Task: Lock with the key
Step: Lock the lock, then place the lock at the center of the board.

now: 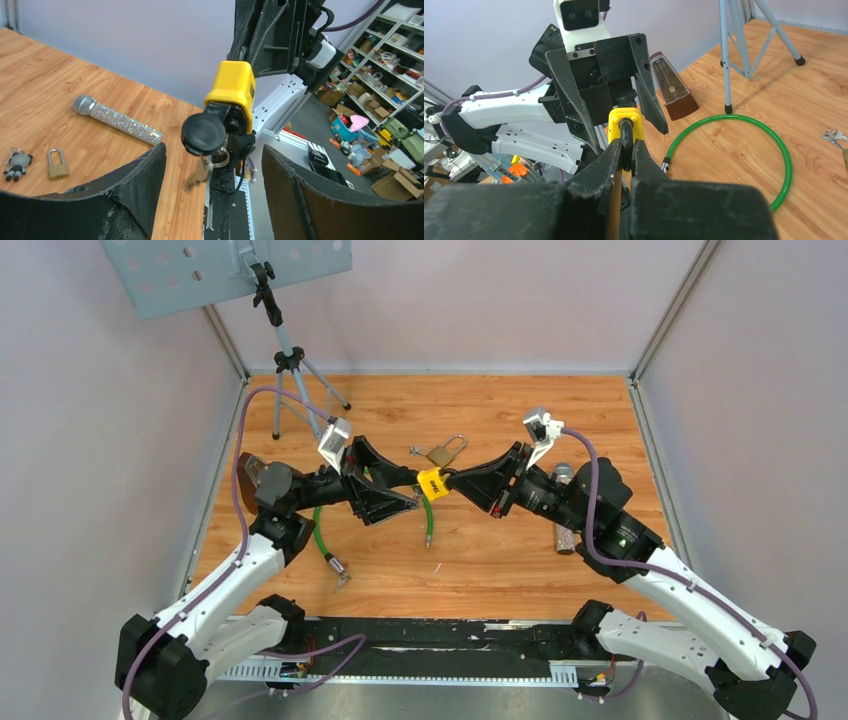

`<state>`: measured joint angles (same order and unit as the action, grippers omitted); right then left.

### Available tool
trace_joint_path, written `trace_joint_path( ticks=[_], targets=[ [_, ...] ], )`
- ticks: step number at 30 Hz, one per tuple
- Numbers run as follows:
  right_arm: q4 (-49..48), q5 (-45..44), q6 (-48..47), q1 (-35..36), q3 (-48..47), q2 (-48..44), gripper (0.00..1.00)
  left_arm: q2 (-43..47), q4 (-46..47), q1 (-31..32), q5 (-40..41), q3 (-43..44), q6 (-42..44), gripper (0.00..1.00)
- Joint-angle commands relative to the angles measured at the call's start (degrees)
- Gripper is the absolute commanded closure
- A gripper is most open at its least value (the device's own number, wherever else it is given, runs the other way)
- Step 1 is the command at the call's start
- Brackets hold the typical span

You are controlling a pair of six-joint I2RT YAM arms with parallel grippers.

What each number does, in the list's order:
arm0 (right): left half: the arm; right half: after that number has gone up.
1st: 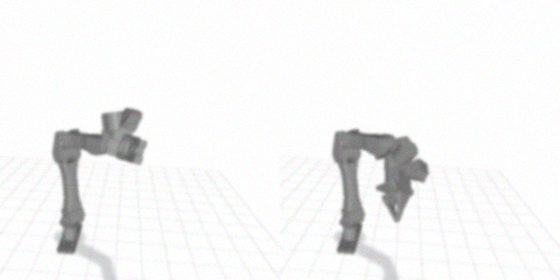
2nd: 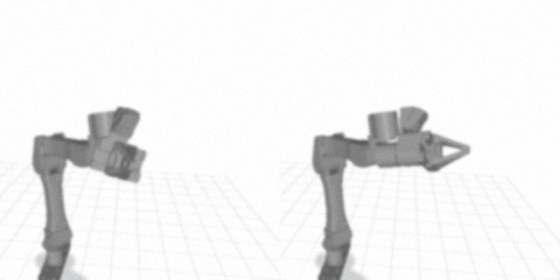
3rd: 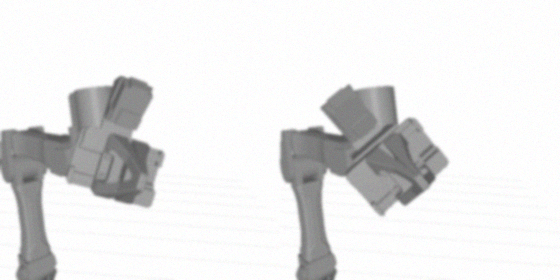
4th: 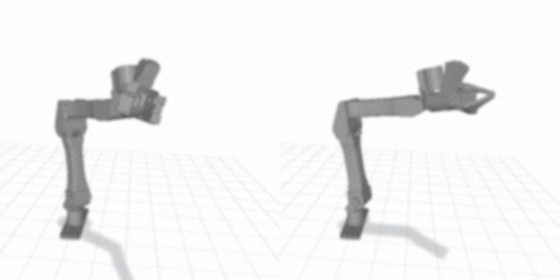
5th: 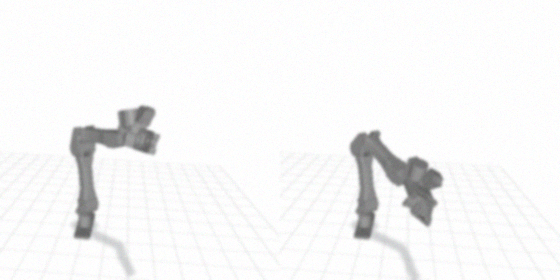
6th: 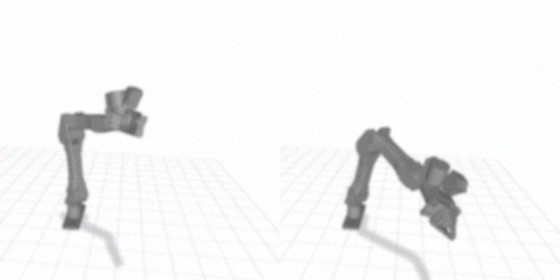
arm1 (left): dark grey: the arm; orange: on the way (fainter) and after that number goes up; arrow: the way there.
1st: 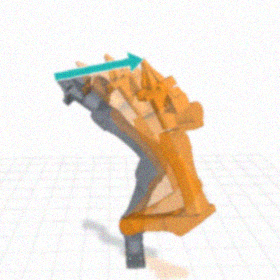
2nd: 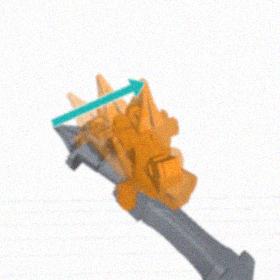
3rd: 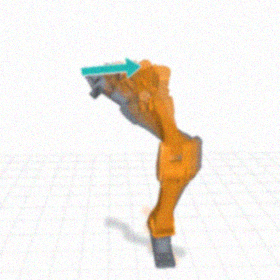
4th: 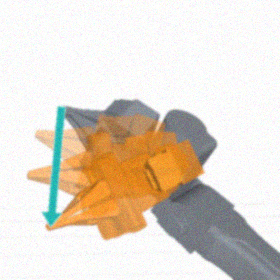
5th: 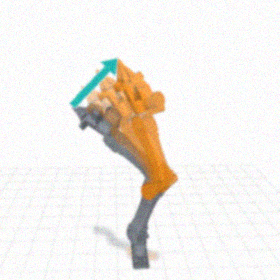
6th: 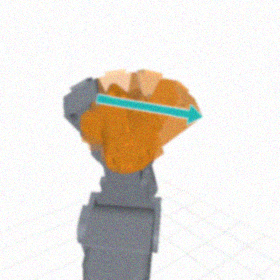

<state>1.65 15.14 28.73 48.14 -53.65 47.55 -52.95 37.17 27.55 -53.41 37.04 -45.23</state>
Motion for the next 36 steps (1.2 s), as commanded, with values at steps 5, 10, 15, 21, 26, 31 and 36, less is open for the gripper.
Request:
trace_joint_path(
  ticks=[5,10,15,21,26,31,36],
  targets=[
    [-6.4,4.1,-2.8,-0.1,-4.8,2.9,1.00,-5.3,19.5,-0.1,-4.9,-1.3,-13.0,0.36],
    [-7.6,3.3,-2.5,-0.1,-5.0,3.2,1.00,-6.6,25.9,-0.1,-7.1,-1.9,-17.2,0.61],
    [-7.8,3.1,-3.3,-0.1,-5.3,2.8,1.00,-6.2,25.3,-0.2,-9.7,-2.4,-16.1,0.53],
    [-7.4,4.1,-3.7,-0.1,-5.3,2.8,1.00,-6.2,23.8,-0.1,-12.7,-1.8,-14.6,0.38],
    [-7.1,4.0,-3.5,-0.1,-5.2,3.4,1.00,-7.1,19.8,-0.1,-12.0,-1.1,-12.2,0.48],
    [-7.1,4.1,-3.8,-0.1,-5.1,3.4,1.00,-9.0,19.5,-0.2,-10.6,-0.7,-12.5,0.61],
    [-6.2,3.4,-4.3,-0.1,-4.9,3.0,1.00,-9.5,21.5,-0.2,-9.7,-0.9,-12.9,0.82]
  ],
)
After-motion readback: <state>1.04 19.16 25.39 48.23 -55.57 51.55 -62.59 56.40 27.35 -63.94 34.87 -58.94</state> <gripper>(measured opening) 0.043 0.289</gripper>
